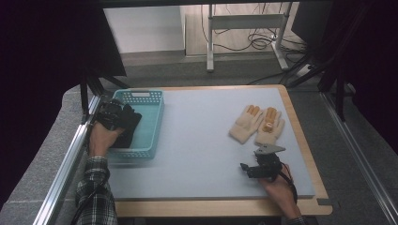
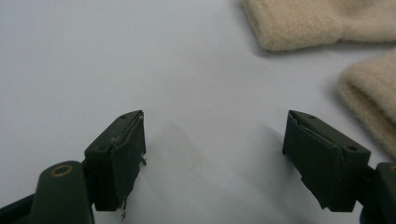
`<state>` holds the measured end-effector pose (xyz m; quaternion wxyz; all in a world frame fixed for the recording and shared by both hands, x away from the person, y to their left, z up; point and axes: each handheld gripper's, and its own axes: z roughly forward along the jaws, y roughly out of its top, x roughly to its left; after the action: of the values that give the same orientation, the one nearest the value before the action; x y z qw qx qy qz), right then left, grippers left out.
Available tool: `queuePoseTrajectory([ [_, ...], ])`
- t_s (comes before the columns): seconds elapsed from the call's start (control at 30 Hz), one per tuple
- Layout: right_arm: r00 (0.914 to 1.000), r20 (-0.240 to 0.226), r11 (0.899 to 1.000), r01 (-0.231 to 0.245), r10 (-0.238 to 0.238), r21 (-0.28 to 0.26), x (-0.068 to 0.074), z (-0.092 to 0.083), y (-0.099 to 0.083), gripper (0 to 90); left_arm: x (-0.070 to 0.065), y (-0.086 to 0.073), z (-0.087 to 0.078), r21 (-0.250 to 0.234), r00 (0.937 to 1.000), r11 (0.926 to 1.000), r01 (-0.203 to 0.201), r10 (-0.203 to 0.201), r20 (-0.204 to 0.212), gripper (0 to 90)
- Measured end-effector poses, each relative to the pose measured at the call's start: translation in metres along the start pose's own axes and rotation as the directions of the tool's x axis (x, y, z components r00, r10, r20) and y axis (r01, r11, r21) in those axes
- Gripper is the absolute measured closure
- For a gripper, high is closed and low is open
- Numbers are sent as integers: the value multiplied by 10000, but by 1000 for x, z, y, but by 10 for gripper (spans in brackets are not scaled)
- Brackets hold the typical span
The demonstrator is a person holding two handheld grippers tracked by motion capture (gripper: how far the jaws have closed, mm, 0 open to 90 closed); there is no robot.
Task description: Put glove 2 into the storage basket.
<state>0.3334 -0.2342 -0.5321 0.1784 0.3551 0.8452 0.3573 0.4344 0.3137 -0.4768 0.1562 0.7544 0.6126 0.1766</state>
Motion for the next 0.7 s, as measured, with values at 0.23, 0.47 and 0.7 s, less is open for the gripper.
queuePoseTrajectory([
  [0.23, 10000, 2, 10000, -2, 2, -1, 0, 0, 0, 209, -15, -5, -19, -1224, 9936, 9923, -194, 328, 1084, 23],
  [0.47, 10000, 0, 10000, -5, 5, 1, 0, 0, 0, 209, -36, -5, -30, -1956, 9851, 9789, -592, 889, 1470, 20],
  [0.7, 10000, -1, 10000, -3, 3, 5, 0, 0, 0, 209, -58, -6, -37, -2528, 9736, 9626, -979, 1452, 1759, 16],
])
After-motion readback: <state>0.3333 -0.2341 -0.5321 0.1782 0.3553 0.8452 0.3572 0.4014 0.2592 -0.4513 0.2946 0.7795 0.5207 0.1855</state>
